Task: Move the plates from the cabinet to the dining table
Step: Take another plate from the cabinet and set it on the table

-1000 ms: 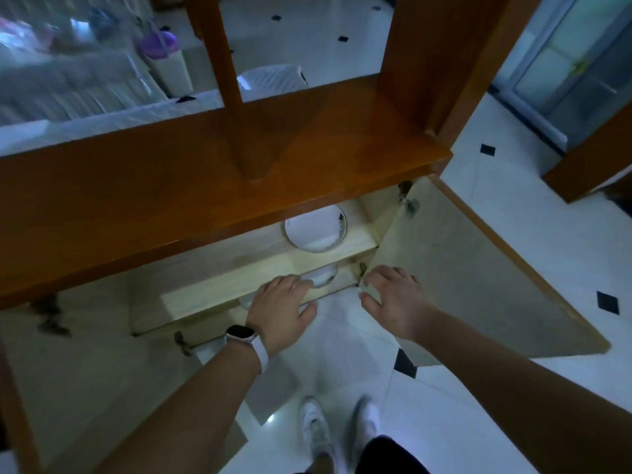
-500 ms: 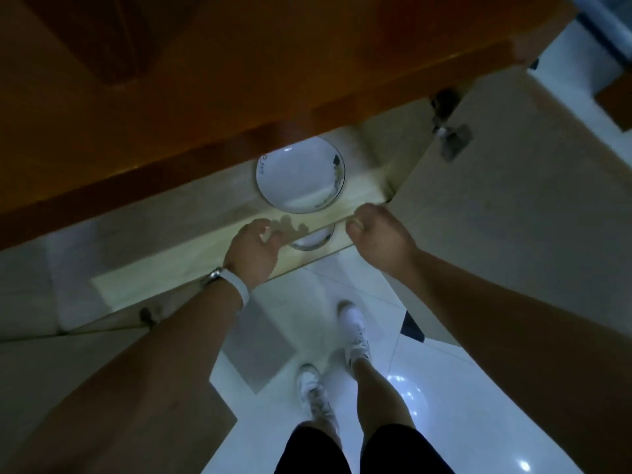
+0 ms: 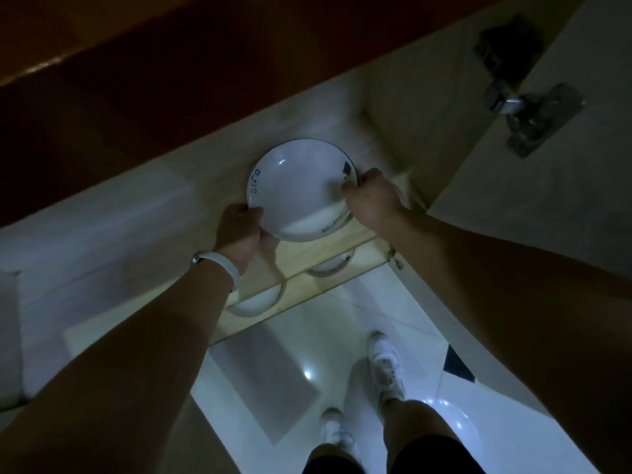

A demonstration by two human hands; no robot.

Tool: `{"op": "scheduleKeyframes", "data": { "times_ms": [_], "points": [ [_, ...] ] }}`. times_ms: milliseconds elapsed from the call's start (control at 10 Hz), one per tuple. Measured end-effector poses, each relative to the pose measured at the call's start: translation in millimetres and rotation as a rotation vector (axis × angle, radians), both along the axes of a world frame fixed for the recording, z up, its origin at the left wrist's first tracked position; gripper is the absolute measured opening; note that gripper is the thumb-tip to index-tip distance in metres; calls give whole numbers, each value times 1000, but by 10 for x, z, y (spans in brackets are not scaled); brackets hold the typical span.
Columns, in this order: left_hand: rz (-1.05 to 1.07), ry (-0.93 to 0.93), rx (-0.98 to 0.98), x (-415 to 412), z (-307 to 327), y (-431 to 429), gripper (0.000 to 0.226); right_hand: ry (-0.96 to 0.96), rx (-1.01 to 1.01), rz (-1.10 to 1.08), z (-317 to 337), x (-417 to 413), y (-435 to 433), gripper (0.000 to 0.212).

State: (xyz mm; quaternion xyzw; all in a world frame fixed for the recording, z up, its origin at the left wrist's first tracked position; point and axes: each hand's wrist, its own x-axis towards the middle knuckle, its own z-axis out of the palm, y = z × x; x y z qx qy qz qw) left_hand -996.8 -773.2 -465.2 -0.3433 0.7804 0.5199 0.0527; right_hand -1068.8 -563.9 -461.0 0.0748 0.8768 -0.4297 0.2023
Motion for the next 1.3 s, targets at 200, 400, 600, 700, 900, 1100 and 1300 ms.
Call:
{"op": "scheduleKeyframes", "data": {
  "times_ms": [200, 400, 600, 700, 900, 1100, 1300],
  "points": [
    [-66, -12, -220, -119, -142, -15, 27, 4, -41, 23, -244, -179, -78, 27],
    [-1, 39, -131, -137, -184, 59, 24, 4, -151, -9, -224, -130, -1, 25],
    [77, 114, 25, 34, -59, 176, 26, -12, -257, -12, -10, 89, 160, 10],
    [155, 151, 141, 200, 32, 246, 22, 19, -216, -68, 67, 252, 187, 11],
    [40, 117, 191, 730, 340, 300, 30, -10, -148, -109, 406, 831, 259, 9],
    [-54, 22, 163, 1442, 1093, 399, 30, -89, -164, -211, 1101, 1753, 396, 34],
    [-122, 6, 102, 1954, 1843, 545, 29, -81, -203, -283, 1851, 2426, 529, 27]
  ]
}}
